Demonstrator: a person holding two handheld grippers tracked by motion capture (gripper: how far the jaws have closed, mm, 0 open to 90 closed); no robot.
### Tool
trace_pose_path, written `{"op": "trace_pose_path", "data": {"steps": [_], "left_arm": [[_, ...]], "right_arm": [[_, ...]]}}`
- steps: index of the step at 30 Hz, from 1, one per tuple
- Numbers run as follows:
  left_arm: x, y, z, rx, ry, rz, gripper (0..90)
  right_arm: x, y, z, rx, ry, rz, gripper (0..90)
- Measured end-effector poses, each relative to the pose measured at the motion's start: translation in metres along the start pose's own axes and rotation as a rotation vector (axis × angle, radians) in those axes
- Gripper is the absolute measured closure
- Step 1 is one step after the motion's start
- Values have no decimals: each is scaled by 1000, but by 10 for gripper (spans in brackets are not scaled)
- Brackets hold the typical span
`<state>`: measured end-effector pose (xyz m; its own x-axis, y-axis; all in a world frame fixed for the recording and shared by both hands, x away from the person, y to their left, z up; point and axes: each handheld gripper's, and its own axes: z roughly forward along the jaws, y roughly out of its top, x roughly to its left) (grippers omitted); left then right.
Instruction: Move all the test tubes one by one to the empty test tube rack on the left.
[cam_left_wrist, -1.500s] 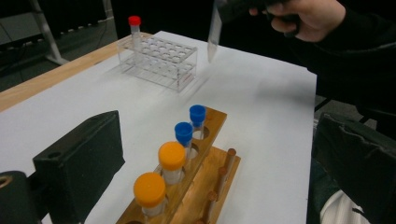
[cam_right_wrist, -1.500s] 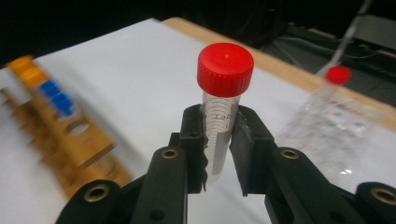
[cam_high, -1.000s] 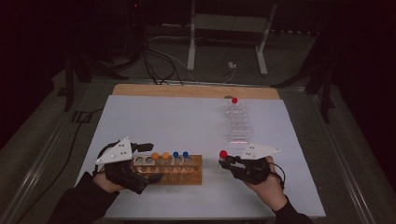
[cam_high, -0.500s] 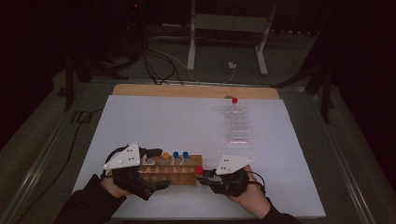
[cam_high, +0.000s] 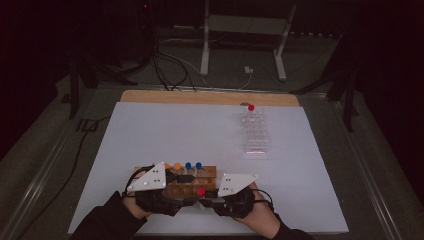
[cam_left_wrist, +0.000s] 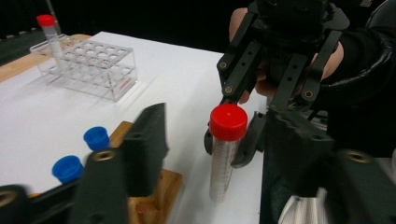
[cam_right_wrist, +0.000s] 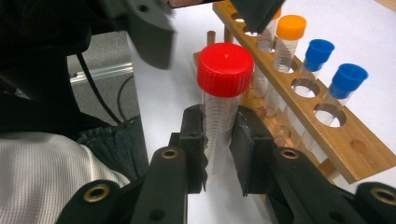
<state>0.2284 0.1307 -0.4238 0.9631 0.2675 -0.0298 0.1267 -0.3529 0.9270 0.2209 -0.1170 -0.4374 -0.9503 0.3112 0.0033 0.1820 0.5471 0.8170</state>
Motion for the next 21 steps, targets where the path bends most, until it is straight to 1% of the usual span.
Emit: {"op": "trace_pose_path", "data": {"steps": [3, 10, 11, 16, 21], "left_arm": [[1, -1, 2, -3, -14, -3, 518], [0, -2, 7, 1, -42, 0, 604], [-1, -2, 8, 2, -44, 3, 629], [-1, -4, 12, 12, -61, 6, 679], [-1, -4, 13, 10, -62, 7, 704]], "right_arm": [[0, 0, 1, 0, 2, -3, 752], [1, 1, 2, -1, 7, -5, 752], [1, 1, 2, 0, 7, -4, 752], [1, 1, 3, -1, 11, -3, 752], [2, 0, 3, 1, 11, -4, 752]]}}
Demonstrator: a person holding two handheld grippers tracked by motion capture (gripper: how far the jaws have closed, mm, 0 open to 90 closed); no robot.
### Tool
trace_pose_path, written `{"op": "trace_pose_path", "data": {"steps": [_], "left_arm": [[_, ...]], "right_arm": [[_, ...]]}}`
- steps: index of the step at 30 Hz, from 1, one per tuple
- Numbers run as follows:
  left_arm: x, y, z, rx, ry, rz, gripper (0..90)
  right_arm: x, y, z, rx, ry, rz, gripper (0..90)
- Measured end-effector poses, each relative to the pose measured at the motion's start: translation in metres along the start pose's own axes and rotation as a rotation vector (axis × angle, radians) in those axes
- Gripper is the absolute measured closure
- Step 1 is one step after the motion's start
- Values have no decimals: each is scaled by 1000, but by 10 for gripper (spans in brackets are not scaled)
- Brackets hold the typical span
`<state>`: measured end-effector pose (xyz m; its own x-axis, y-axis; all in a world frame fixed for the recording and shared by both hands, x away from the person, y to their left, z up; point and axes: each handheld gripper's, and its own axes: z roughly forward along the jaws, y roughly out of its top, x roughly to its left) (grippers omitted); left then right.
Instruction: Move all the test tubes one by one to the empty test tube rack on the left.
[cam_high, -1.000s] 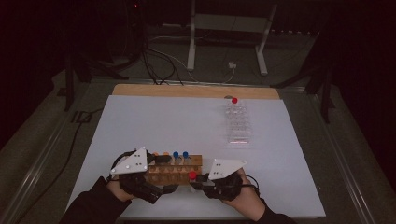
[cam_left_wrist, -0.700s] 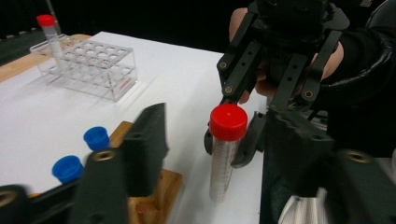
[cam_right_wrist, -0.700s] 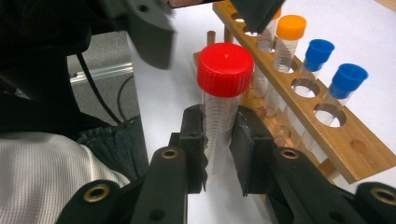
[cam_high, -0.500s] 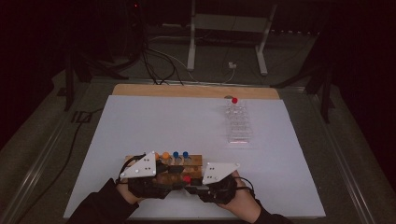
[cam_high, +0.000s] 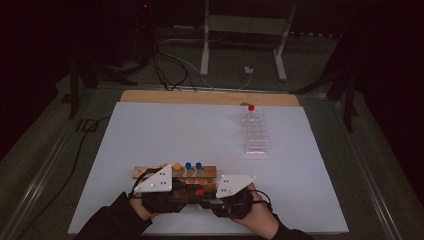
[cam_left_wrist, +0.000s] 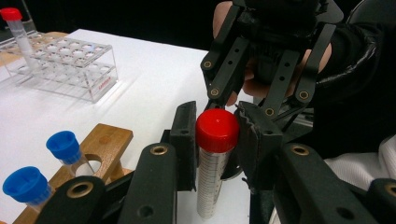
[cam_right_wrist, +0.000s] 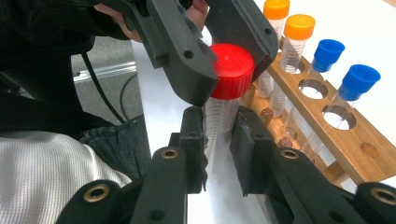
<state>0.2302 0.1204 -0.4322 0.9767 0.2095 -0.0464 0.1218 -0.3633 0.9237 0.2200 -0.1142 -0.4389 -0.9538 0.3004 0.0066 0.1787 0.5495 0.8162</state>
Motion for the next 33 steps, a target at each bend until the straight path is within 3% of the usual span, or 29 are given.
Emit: {"op": "trace_pose_path", "data": {"steps": [10, 14, 22, 33], "left_arm": [[2, 3, -4, -6, -7, -9, 718], [3, 8, -14, -20, 26, 6, 718], [9, 18, -43, -38, 117, 33, 718], [16, 24, -81, -27, 231, 46, 717]], "right_arm": [[0, 0, -2, -19, 2, 2, 734], [-3, 1, -9, -39, -24, 0, 661], [-20, -3, -35, -89, -141, 60, 408], [-32, -3, -55, -144, -230, 151, 85]]}}
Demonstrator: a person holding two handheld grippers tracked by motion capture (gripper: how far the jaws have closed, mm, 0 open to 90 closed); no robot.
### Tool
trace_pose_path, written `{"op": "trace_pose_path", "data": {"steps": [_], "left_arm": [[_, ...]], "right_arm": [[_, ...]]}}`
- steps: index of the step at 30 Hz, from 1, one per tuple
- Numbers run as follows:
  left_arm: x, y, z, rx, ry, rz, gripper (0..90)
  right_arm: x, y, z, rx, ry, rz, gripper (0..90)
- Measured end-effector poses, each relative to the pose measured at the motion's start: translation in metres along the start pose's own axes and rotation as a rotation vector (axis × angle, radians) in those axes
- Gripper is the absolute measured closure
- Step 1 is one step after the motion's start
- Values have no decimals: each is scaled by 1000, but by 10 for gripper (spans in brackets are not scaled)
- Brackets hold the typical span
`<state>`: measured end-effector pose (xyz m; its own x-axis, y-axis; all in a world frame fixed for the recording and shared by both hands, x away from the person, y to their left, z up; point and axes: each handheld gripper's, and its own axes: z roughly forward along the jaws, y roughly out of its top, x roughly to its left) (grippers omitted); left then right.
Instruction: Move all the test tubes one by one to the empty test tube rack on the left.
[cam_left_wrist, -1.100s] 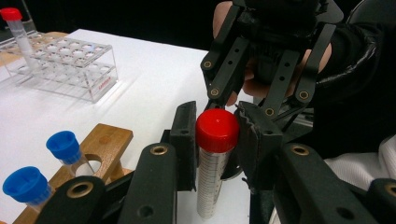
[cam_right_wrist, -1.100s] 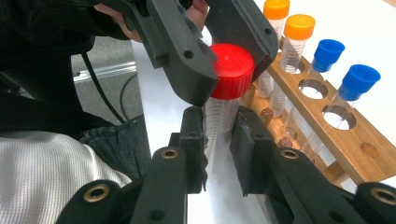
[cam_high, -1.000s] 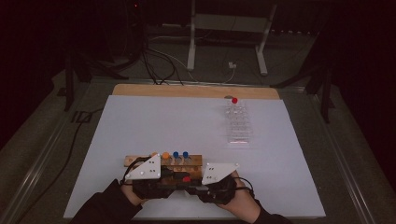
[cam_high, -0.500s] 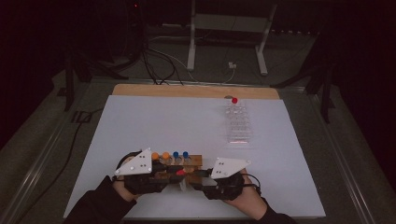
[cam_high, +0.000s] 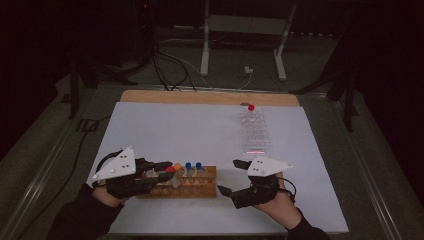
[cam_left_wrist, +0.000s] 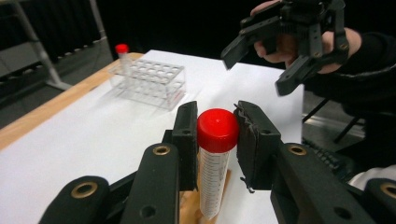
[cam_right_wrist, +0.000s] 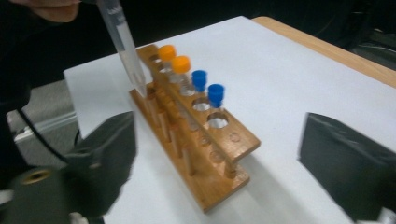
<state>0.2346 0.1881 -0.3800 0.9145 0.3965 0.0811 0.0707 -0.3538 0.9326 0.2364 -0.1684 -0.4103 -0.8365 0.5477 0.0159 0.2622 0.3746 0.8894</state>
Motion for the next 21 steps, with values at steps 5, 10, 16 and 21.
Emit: {"op": "trace_pose_path", "data": {"steps": [5, 10, 16, 21], "left_arm": [[6, 1, -14, 4, 39, 6, 717], [13, -2, -21, 11, 86, -3, 717], [23, -10, -22, 24, 127, -17, 717], [30, -18, -21, 13, 155, -28, 717]], "right_arm": [[-3, 1, -2, -16, -20, 33, 7], [-2, 1, -4, -17, 0, 13, 0], [-3, 1, -6, -22, 9, 9, 0], [-5, 1, -8, -26, 2, 14, 0]]}}
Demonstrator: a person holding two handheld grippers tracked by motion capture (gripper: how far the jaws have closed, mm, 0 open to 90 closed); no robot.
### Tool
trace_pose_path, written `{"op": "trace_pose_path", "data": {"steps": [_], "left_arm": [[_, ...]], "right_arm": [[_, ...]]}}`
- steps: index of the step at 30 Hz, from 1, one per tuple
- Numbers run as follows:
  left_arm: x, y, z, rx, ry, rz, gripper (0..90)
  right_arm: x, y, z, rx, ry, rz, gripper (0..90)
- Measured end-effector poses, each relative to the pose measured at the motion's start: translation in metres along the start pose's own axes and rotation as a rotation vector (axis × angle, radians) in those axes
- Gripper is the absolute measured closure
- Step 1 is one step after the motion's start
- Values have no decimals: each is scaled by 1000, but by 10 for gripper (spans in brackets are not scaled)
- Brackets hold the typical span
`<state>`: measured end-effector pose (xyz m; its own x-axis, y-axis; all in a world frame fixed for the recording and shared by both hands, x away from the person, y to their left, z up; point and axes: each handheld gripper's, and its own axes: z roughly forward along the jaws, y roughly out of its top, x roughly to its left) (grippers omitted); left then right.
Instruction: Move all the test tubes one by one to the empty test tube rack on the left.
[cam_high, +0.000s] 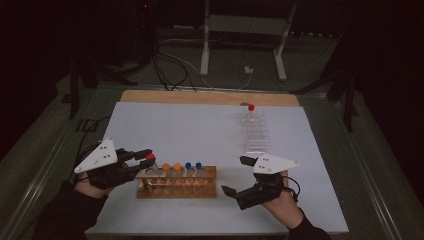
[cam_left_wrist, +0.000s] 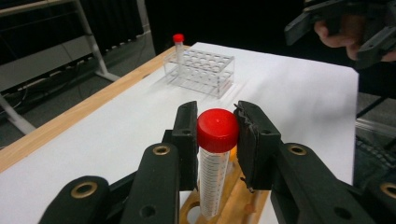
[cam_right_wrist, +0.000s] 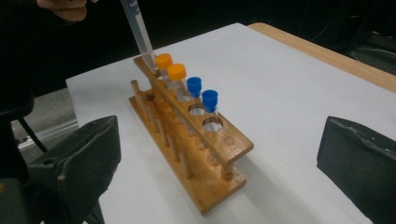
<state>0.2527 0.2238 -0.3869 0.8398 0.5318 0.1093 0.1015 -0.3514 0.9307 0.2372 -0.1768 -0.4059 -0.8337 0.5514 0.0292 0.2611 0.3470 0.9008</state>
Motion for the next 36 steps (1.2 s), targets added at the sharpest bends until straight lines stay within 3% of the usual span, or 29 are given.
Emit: {"op": "trace_pose_path", "data": {"steps": [11, 19, 36], "left_arm": [[12, -20, 15, 32, -29, -59, 717], [13, -32, 31, 100, -63, -67, 716], [14, -44, 39, 149, -80, -65, 715]], "right_arm": [[-2, -1, -1, 0, -5, -2, 0], [-3, -2, -1, 1, -1, 0, 0], [-4, -2, -2, 0, 6, -1, 0]]}}
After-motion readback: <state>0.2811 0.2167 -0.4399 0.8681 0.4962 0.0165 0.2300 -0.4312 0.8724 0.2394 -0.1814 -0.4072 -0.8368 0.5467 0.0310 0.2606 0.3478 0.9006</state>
